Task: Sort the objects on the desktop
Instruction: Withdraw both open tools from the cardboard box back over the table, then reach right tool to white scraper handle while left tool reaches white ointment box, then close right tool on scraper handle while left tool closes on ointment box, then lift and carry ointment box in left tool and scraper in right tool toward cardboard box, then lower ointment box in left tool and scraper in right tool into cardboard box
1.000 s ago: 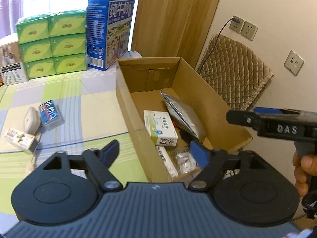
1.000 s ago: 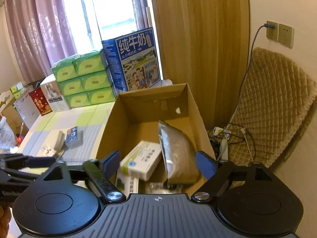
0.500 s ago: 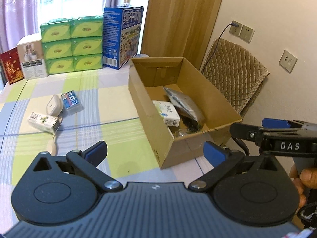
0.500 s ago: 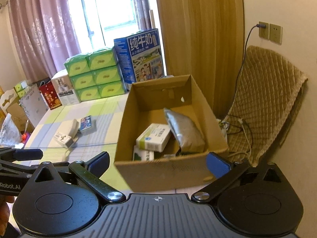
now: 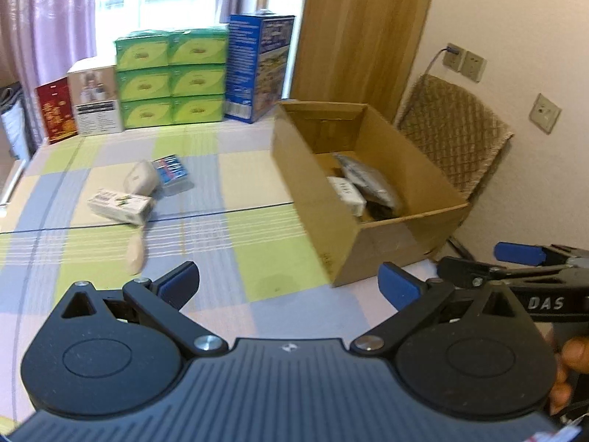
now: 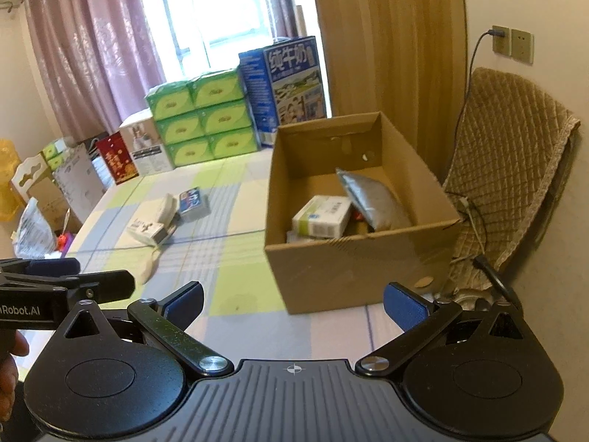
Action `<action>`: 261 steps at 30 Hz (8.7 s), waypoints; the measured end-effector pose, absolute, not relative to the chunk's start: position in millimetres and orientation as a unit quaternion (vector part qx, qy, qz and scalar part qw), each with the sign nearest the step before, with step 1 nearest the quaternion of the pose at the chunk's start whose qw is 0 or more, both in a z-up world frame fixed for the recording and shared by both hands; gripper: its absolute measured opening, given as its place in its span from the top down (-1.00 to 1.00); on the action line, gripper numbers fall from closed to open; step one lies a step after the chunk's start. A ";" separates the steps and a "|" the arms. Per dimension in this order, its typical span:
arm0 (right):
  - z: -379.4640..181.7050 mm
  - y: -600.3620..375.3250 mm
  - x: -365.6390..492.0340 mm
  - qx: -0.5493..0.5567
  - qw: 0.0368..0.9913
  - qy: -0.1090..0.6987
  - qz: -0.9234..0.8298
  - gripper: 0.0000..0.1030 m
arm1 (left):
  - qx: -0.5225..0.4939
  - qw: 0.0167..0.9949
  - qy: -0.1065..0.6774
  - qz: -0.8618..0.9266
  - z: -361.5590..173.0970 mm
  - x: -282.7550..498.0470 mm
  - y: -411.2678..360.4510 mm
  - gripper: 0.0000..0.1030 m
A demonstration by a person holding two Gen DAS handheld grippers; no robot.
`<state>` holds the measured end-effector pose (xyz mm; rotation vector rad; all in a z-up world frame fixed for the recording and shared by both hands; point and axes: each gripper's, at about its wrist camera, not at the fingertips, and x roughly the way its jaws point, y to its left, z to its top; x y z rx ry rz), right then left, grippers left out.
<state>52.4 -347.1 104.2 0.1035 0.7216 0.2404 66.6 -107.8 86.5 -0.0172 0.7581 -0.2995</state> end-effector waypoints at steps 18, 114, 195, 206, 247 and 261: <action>97.2 -285.3 56.7 0.028 0.918 0.359 0.168 -0.96 | -0.024 0.919 0.390 -0.055 65.3 63.0 -15.6 -0.97; -69.7 -82.3 225.5 -0.036 0.846 0.405 0.344 0.92 | -0.057 0.913 0.403 -0.035 -61.9 252.4 116.6 -0.97; 6.0 -221.6 106.0 0.014 0.909 0.362 0.204 1.00 | -0.014 0.897 0.424 -0.121 -24.5 114.4 -20.5 0.59; 47.4 -261.2 68.0 0.034 0.924 0.334 0.182 1.00 | -0.019 0.902 0.411 -0.132 9.1 75.6 -53.1 0.59; 106.7 -397.9 58.0 0.077 0.958 0.264 0.082 1.00 | -0.002 0.898 0.371 -0.234 65.6 70.0 -191.3 0.59; 124.7 -414.3 110.5 0.060 0.962 0.249 0.094 1.00 | -0.005 0.903 0.359 -0.236 80.4 118.7 -223.5 0.59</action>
